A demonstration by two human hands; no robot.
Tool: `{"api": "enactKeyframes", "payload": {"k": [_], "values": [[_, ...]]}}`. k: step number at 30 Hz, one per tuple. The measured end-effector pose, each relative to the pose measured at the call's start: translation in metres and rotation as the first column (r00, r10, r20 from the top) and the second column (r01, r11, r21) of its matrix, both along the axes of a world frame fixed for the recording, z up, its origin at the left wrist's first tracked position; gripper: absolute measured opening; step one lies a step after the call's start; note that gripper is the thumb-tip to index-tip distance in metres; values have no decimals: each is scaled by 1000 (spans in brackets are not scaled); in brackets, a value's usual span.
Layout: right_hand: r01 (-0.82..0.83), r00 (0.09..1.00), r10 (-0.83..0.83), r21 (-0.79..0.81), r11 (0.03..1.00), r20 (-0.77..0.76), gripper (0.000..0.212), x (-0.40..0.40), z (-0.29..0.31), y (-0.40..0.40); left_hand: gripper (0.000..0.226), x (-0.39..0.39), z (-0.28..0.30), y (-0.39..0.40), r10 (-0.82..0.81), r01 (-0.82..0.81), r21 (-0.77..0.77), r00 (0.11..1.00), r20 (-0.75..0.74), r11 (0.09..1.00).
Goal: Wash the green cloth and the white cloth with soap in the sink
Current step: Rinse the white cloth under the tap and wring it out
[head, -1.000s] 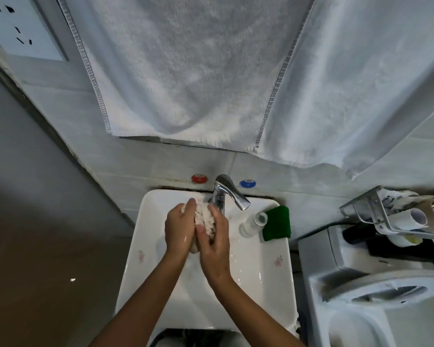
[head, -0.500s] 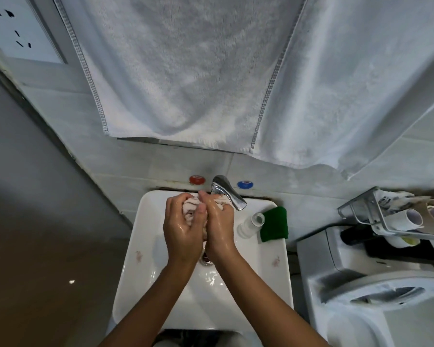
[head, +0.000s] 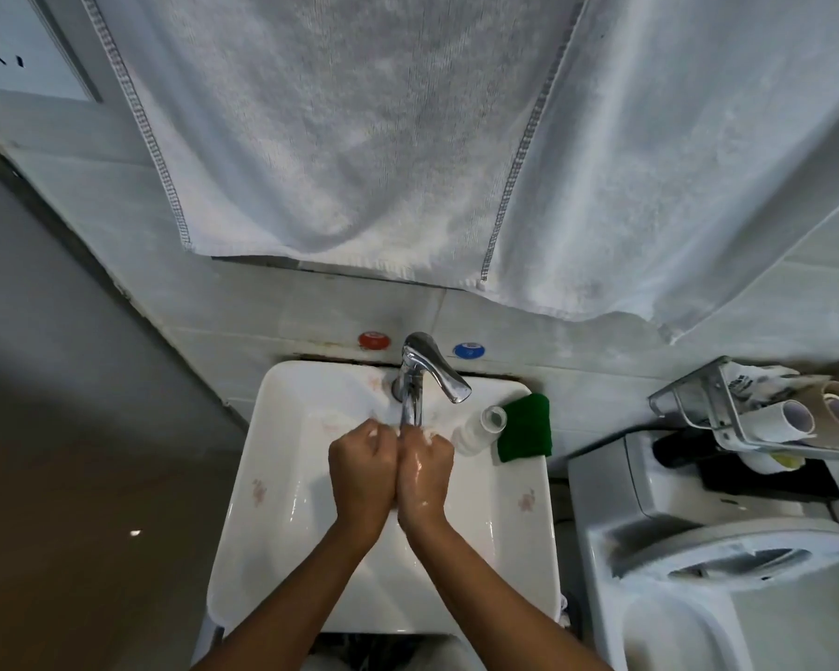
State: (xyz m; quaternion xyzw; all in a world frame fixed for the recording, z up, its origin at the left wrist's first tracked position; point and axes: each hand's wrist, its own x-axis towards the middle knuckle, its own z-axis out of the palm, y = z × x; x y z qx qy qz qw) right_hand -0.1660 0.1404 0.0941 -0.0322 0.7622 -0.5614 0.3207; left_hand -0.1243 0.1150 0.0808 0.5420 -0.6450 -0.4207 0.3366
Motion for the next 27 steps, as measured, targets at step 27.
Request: {"api": "enactKeyframes", "payload": {"k": [27], "values": [[-320,911,227,-241,916,-346,37,-48,180,-6,38,54,145,-77,-694,655,-310,719,-24,689]]}}
